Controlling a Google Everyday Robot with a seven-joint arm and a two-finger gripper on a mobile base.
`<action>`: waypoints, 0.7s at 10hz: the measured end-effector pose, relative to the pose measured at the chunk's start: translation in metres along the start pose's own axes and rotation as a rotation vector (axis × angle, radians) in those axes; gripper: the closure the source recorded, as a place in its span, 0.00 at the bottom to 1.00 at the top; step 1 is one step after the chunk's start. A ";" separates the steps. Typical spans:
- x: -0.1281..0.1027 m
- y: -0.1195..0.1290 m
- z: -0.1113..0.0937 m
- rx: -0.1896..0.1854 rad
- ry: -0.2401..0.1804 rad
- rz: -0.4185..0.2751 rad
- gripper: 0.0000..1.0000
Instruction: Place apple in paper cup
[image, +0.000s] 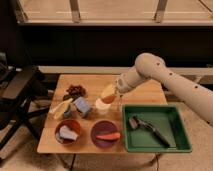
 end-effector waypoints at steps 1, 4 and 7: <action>-0.003 0.007 0.007 -0.017 0.007 -0.010 1.00; -0.007 0.002 0.017 -0.039 0.010 0.006 0.76; -0.016 -0.005 0.033 -0.035 0.008 0.032 0.45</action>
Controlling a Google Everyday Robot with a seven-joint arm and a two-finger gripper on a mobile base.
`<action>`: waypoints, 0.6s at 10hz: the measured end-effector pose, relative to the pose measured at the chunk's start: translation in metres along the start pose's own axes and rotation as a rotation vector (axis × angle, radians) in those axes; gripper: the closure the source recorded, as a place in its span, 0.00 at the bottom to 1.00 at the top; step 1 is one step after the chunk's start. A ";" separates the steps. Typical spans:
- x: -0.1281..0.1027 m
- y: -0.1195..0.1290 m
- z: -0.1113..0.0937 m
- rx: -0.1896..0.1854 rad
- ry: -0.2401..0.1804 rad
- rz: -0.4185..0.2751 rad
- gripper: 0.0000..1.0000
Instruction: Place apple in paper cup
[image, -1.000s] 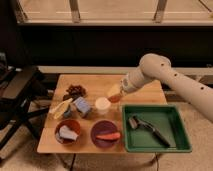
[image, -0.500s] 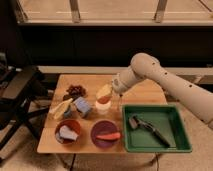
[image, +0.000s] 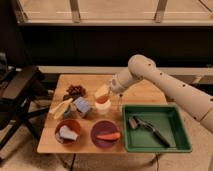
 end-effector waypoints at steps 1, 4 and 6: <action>-0.003 -0.001 0.004 0.001 -0.002 0.006 0.36; -0.009 -0.006 0.017 0.013 -0.005 0.023 0.26; -0.011 -0.010 0.023 0.022 -0.001 0.034 0.26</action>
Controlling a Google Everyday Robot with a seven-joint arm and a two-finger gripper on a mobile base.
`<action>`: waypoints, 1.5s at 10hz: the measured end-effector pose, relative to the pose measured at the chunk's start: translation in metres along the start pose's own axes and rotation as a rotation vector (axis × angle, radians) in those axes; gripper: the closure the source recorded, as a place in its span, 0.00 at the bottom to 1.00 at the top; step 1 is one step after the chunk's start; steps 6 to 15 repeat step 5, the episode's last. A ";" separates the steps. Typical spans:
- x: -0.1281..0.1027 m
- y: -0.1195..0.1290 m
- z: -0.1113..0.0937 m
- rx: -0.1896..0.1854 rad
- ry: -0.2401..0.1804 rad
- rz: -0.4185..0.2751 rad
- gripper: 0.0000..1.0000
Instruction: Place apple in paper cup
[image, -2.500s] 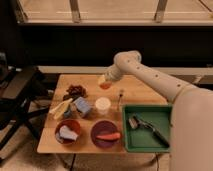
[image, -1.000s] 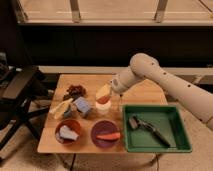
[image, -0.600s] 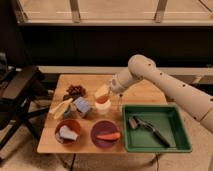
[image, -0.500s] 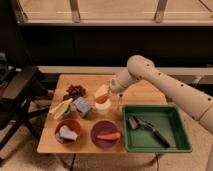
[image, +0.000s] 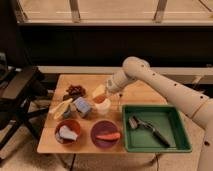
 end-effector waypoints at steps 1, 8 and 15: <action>0.000 -0.002 0.002 0.008 0.001 0.007 0.26; -0.001 -0.006 0.003 0.017 -0.001 0.017 0.26; -0.001 -0.006 0.003 0.017 -0.001 0.017 0.26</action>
